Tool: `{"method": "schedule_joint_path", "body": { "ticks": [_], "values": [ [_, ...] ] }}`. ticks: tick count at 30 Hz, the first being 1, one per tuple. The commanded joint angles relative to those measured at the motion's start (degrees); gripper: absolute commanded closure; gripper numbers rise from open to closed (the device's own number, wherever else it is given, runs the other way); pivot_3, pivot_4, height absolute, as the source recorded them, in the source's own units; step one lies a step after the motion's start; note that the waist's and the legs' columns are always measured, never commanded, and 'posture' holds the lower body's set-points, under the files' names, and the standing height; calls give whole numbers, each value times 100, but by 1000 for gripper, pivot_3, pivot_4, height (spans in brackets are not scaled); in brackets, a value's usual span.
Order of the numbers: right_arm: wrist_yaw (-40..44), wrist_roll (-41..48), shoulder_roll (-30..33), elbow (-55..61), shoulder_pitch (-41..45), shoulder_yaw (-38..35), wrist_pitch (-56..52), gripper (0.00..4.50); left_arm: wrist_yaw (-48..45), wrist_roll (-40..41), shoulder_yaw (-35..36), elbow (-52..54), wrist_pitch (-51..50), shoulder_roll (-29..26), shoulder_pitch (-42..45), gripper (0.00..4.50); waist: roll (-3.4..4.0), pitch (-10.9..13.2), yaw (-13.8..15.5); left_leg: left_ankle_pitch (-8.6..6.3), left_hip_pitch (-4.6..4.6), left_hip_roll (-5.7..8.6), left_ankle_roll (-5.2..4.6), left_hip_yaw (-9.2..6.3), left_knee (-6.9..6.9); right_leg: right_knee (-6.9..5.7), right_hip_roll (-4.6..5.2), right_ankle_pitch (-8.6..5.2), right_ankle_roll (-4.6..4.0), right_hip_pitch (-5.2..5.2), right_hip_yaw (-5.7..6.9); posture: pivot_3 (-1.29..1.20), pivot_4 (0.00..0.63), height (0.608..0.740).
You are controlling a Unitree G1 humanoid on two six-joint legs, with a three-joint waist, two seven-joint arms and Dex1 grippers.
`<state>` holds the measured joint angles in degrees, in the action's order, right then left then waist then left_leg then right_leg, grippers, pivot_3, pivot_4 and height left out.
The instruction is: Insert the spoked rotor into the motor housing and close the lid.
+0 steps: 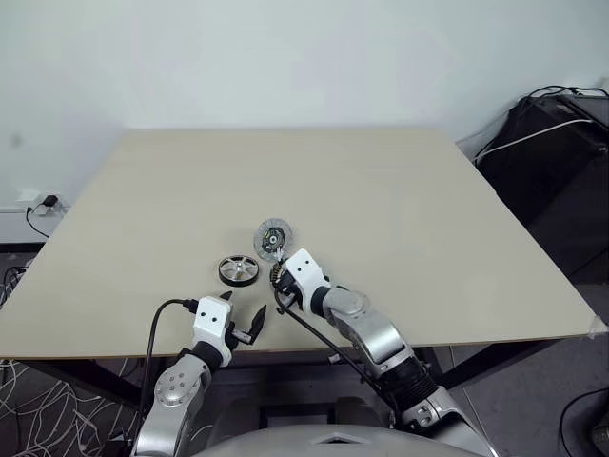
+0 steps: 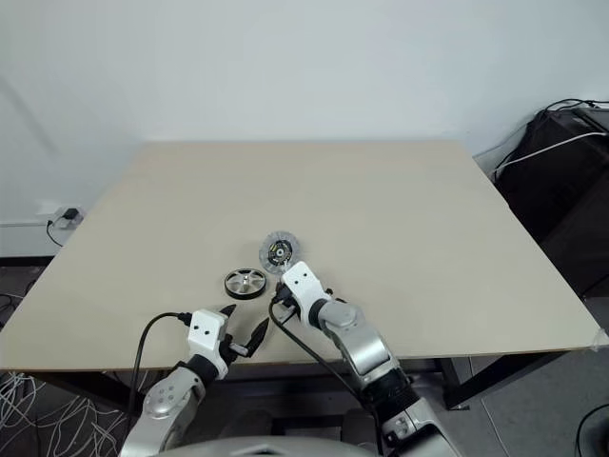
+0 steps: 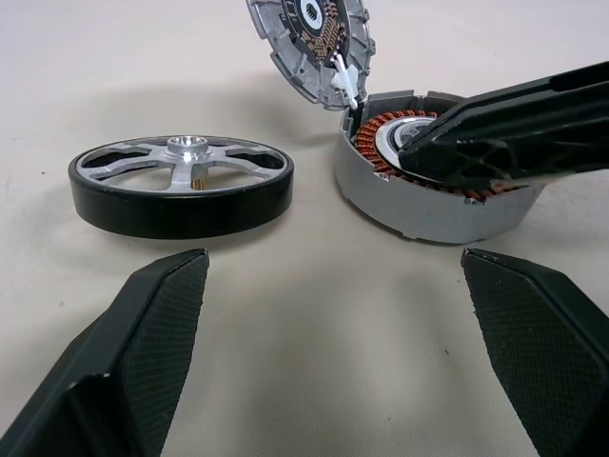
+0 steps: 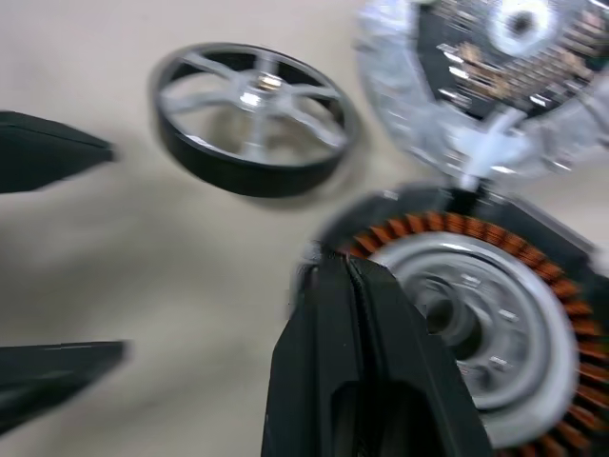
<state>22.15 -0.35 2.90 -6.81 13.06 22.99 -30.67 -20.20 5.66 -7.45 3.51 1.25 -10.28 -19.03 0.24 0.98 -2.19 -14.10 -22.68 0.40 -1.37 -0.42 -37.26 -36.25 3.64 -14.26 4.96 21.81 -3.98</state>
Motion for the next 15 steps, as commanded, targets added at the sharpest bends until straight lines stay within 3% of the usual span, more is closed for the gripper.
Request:
{"method": "schedule_joint_path", "body": {
  "ticks": [1,10,15],
  "values": [
    [-140,-18,-81,-41,150,-176,76,4445,-39,19,-40,216,23,17,93,0,0,0,-1,0,0,0,0,0,0,0,0,0,0,0,0,0,0,740],
    [-74,0,-23,37,113,-207,58,4445,-63,14,-42,228,0,11,109,0,0,0,1,0,0,0,0,0,0,0,0,0,0,-1,0,0,0,740],
    [635,355,221,670,-102,-48,-21,4445,-78,14,-45,246,-19,4,88,0,0,1,0,5,-1,0,-9,0,0,3,0,0,0,-1,0,0,0,740]
  ]
}}
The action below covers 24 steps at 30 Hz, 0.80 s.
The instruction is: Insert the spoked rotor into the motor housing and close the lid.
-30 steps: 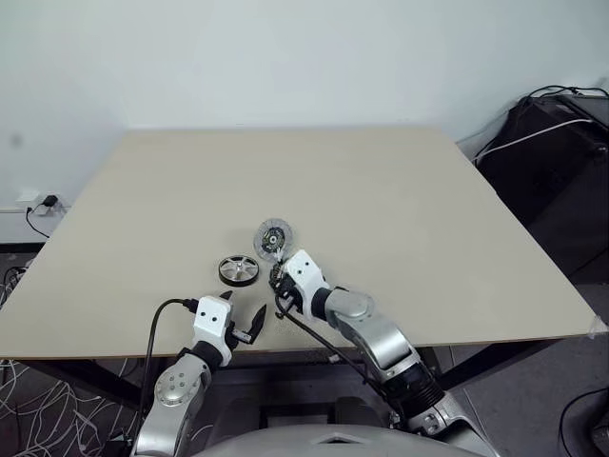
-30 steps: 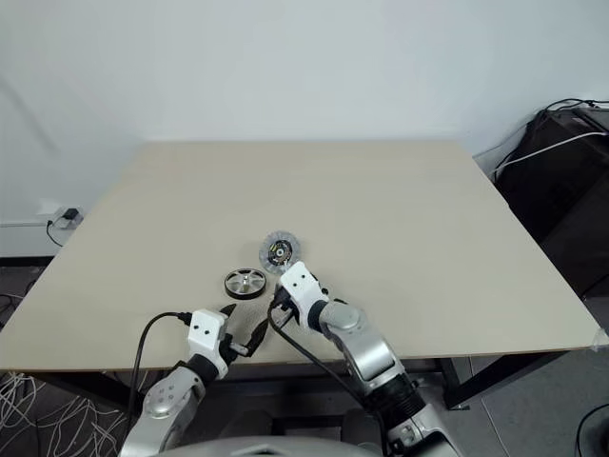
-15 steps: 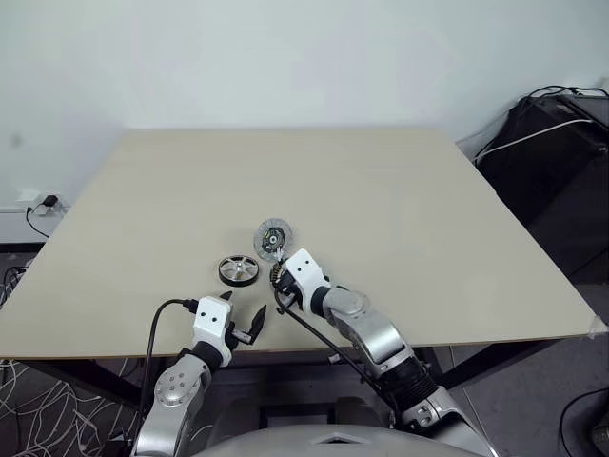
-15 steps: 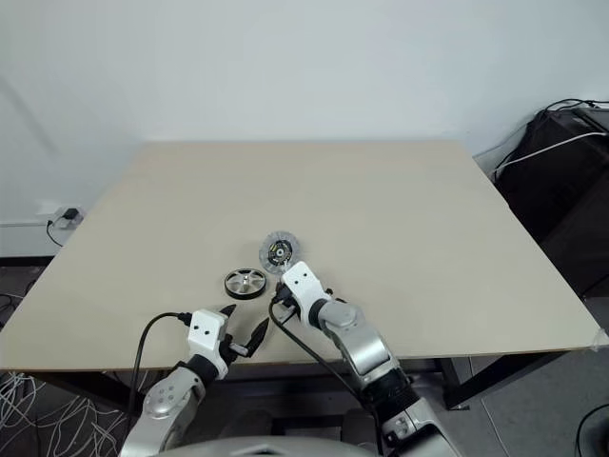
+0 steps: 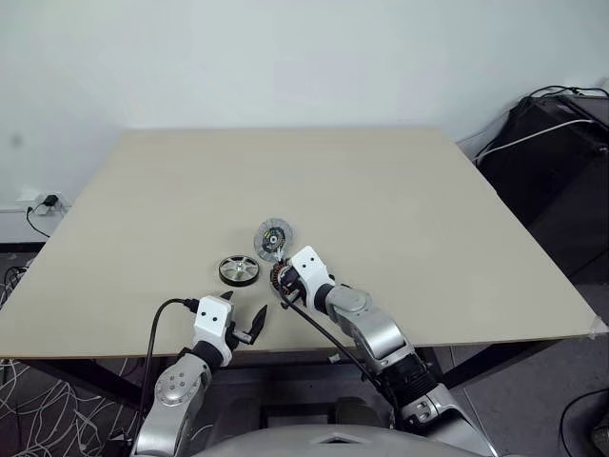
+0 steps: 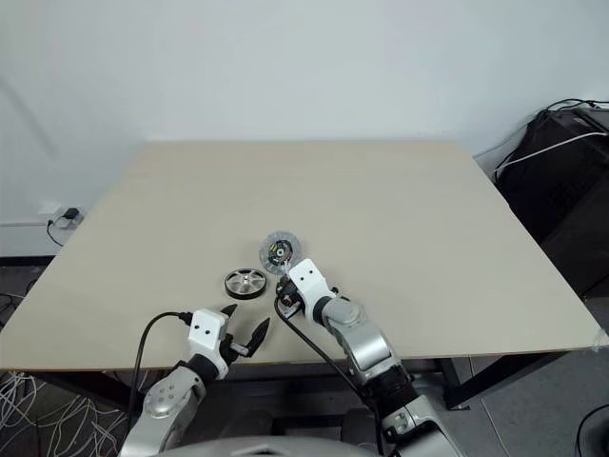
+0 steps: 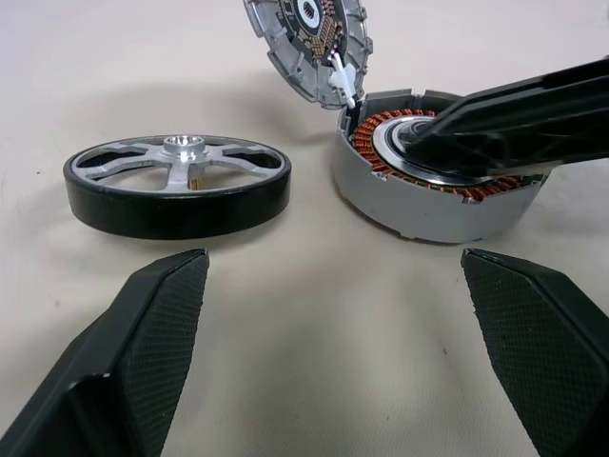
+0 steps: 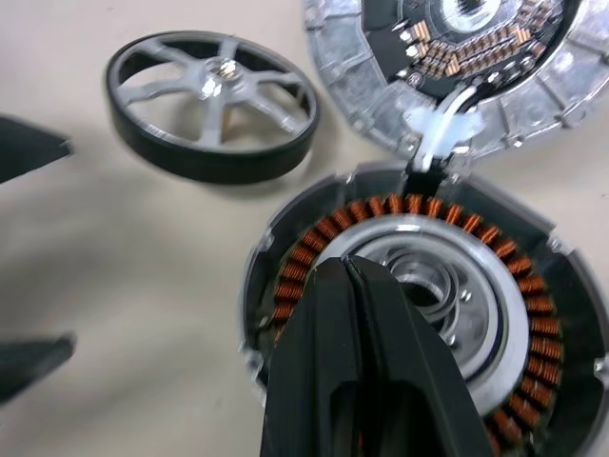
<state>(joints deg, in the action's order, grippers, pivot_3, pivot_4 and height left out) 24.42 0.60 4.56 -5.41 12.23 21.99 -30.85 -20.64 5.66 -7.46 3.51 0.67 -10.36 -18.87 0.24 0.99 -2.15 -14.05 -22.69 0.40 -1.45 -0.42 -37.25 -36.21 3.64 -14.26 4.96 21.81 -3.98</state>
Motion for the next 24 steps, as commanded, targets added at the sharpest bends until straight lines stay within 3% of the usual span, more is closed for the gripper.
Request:
{"method": "schedule_joint_path", "body": {
  "ticks": [1,4,13,24],
  "values": [
    [621,395,103,692,-65,71,38,4445,-41,15,-46,237,40,9,71,0,0,1,-6,0,-1,0,0,0,0,0,0,0,0,1,0,0,0,740],
    [752,496,112,832,-64,34,166,4445,-61,13,-50,211,39,9,80,0,0,2,-16,0,0,-1,0,0,2,0,-4,-1,1,2,0,0,0,740],
    [-351,-307,-145,-221,493,6,719,4445,-70,12,-53,219,12,29,88,0,-3,0,-3,-4,0,-1,15,-2,1,-3,-5,1,1,3,0,0,0,740],
    [-454,-527,-270,-1074,838,-98,1049,4445,-35,14,-45,273,-12,42,32,0,-1,1,-24,10,1,0,-8,-2,8,-5,-8,0,-2,6,-1,0,0,740]
  ]
}}
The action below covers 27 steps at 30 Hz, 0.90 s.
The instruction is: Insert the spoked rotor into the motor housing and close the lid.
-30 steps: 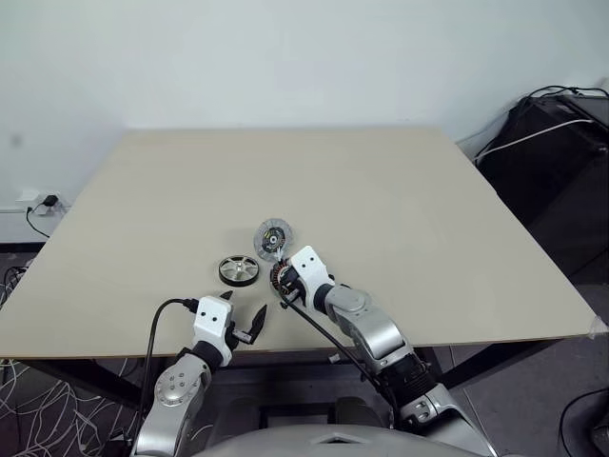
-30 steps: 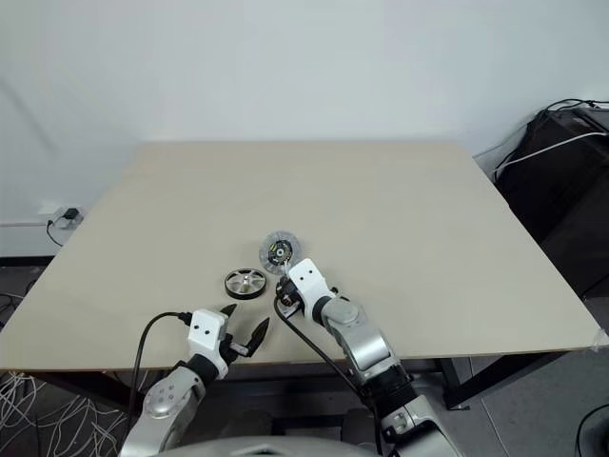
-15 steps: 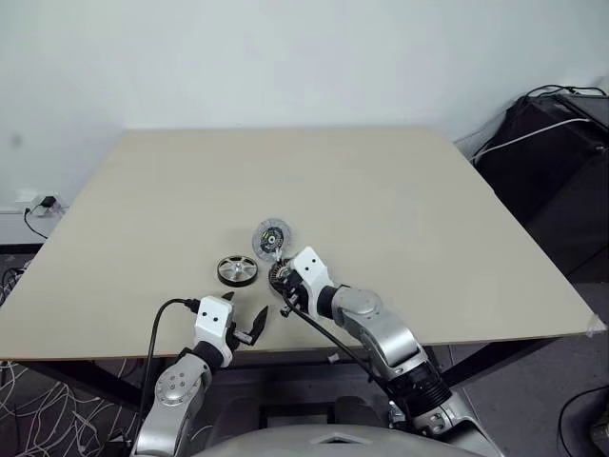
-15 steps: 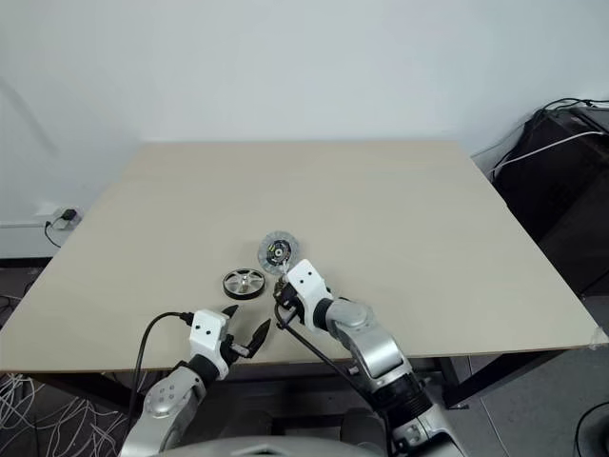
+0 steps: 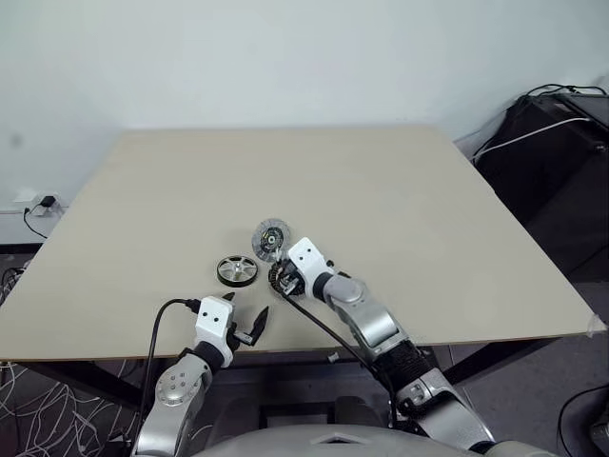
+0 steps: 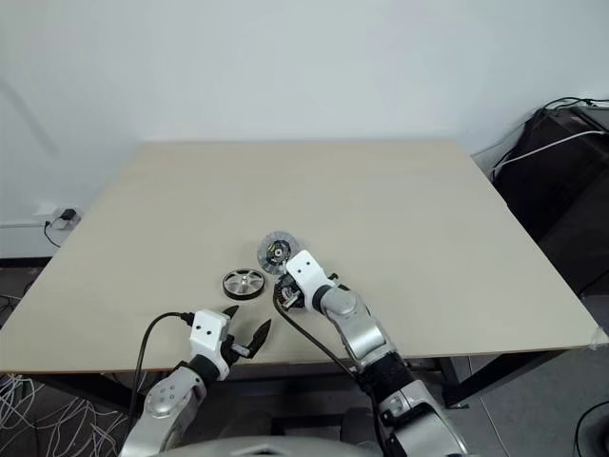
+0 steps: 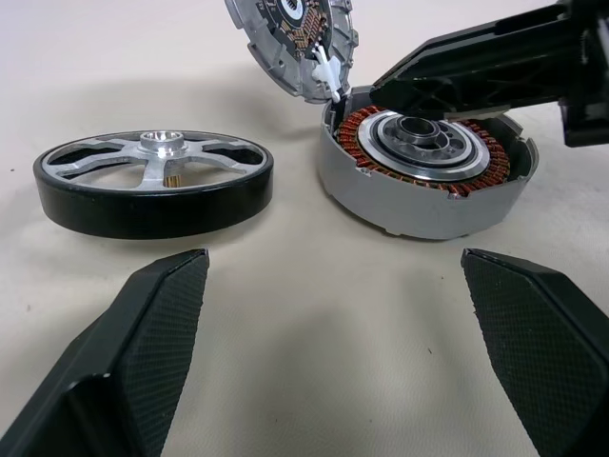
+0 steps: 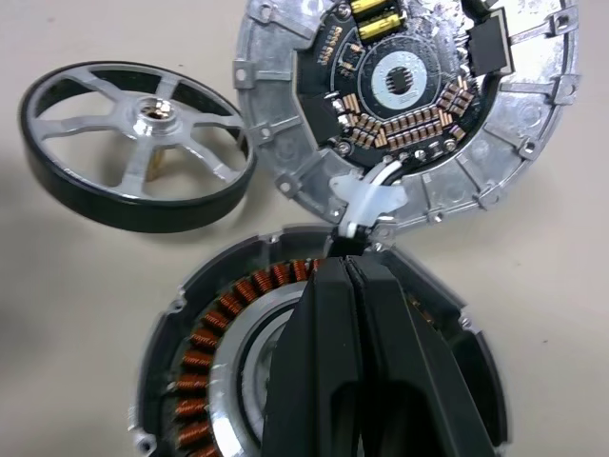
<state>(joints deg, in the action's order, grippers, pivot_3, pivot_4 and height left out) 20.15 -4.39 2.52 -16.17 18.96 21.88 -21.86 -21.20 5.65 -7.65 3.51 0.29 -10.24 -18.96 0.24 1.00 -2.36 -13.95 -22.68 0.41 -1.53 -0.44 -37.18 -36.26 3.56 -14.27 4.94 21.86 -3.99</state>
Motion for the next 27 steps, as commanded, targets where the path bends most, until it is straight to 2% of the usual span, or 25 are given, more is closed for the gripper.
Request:
{"method": "schedule_joint_path", "body": {
  "ticks": [1,12,27],
  "values": [
    [-29,-30,-67,-25,175,-94,160,4445,20,13,-28,273,27,31,39,0,0,0,0,0,0,0,0,0,0,0,0,0,0,0,0,0,0,740],
    [118,3,21,80,-15,-83,61,4445,7,14,-41,240,53,46,57,0,1,0,-7,0,0,-1,0,-1,0,0,2,0,-1,0,0,0,0,740],
    [386,20,297,827,-571,-23,-291,4445,-9,18,-58,230,25,32,84,0,-3,-3,3,-7,1,-2,12,-2,-1,0,3,-1,-1,-2,0,0,0,740]
  ]
}}
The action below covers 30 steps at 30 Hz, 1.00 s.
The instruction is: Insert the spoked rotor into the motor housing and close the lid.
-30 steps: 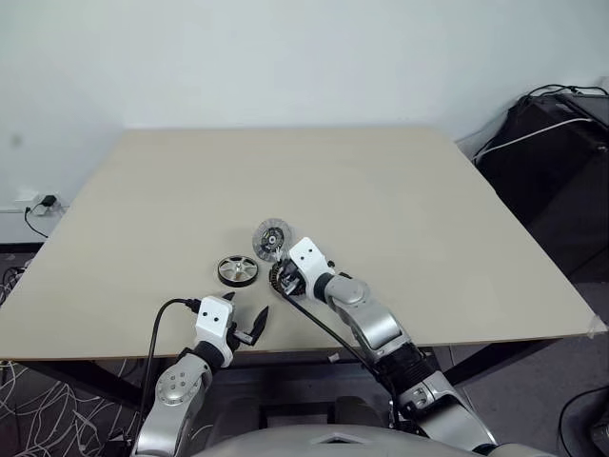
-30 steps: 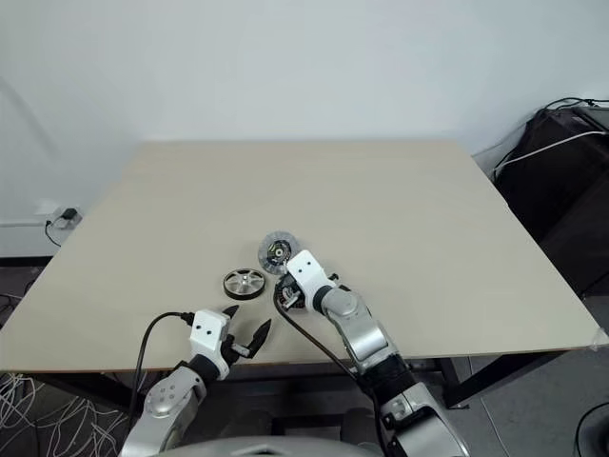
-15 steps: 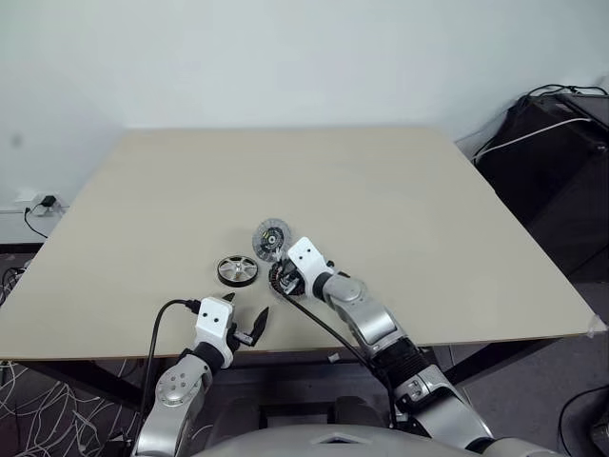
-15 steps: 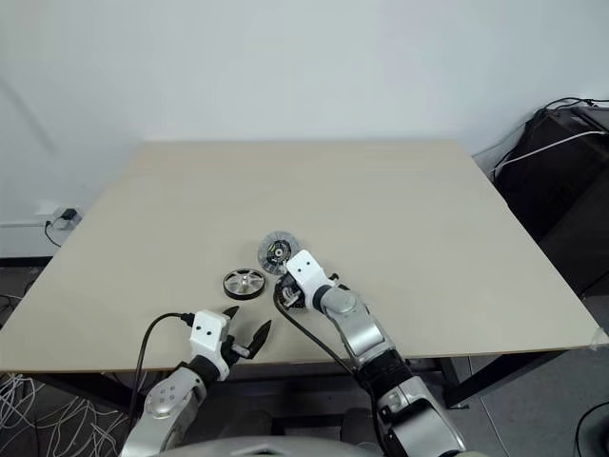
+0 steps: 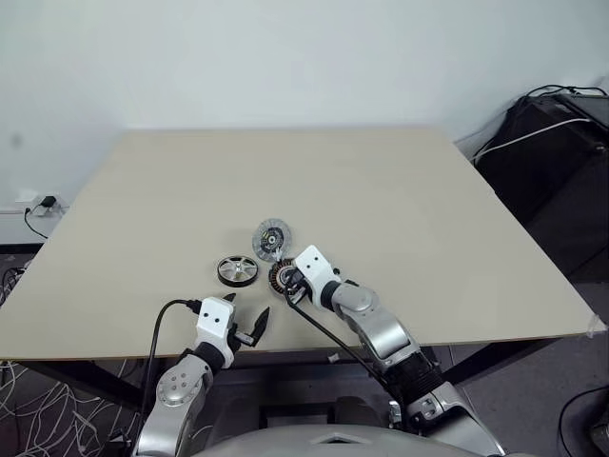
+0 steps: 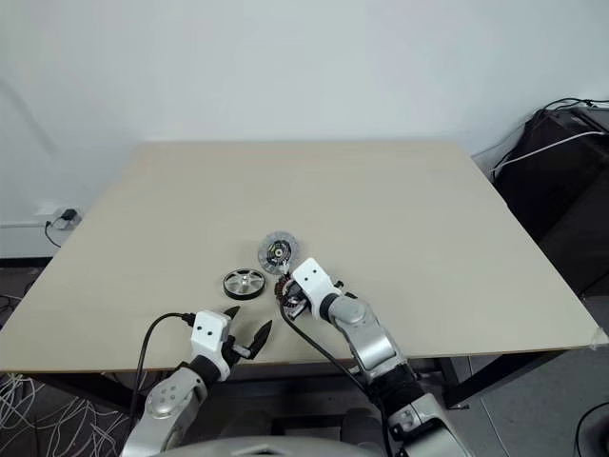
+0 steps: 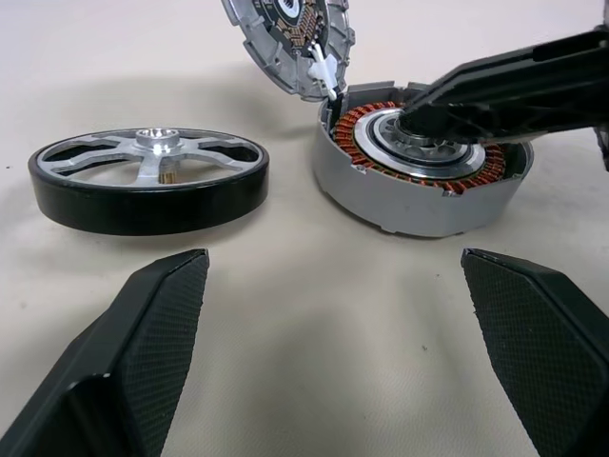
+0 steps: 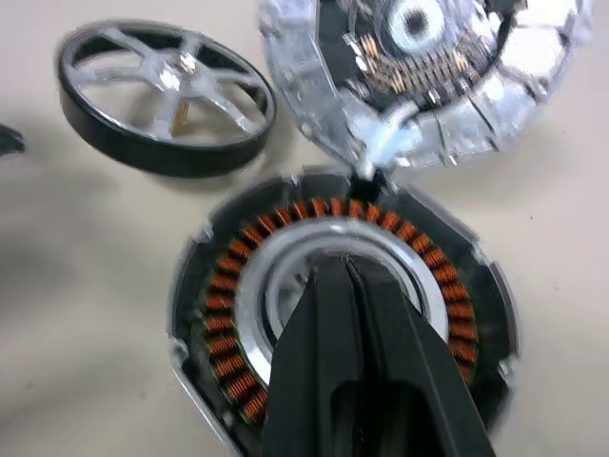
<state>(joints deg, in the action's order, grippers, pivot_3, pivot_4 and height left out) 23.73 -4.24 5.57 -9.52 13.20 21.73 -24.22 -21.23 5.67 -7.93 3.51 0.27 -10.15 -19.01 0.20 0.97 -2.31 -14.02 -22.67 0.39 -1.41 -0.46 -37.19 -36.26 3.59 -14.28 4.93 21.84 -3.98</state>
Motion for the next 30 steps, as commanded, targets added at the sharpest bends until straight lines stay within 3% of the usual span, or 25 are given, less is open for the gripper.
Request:
{"method": "schedule_joint_path", "body": {
  "ticks": [1,20,30],
  "values": [
    [27,4,-9,169,4,-9,-65,4445,-6,17,-31,227,27,24,93,0,0,0,-5,0,0,0,-1,1,0,0,0,0,0,1,0,0,0,740],
    [81,61,117,988,50,-118,-185,4445,5,0,-40,201,43,25,96,0,0,1,11,3,-1,1,-5,0,0,1,-1,0,0,1,0,0,0,740],
    [-64,-44,-252,16,412,36,32,4445,1,6,-27,214,36,9,113,0,0,1,10,3,-1,2,-6,0,0,1,-1,0,0,0,1,0,0,740]
  ]
}}
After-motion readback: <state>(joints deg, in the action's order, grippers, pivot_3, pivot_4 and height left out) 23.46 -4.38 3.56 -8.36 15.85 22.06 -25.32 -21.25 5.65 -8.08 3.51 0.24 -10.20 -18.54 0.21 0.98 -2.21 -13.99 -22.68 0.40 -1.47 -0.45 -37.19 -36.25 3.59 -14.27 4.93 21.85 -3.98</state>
